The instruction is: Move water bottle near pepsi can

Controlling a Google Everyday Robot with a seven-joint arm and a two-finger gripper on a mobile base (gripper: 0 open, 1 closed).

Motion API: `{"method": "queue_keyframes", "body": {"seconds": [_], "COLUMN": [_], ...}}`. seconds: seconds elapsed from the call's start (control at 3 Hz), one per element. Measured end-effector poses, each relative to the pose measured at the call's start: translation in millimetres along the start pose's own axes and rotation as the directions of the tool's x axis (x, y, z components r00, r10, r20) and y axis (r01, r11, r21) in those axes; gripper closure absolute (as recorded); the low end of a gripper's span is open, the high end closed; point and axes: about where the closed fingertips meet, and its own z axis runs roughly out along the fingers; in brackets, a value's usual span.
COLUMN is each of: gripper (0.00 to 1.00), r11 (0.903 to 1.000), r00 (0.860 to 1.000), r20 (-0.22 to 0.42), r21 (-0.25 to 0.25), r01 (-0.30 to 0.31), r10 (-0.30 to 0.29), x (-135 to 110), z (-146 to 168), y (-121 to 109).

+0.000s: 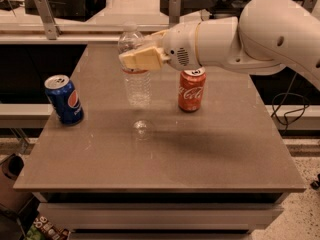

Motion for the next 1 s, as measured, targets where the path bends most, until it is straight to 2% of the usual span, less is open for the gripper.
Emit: {"method": "queue_keyframes", "body": {"seconds": [0.67, 1.0], "gripper": [1.00, 1.00], "r11": [0.9985, 0.9977], "r00": [0.999, 0.999], "r20": [0.023, 0.043], "r21": [-0.048, -0.068], "r01": [-0.028, -0.007], "r10": [0.029, 0.010], "x": [21.2, 18.9], "z": [27.0, 34.9], "y": [-4.6, 3.9]}}
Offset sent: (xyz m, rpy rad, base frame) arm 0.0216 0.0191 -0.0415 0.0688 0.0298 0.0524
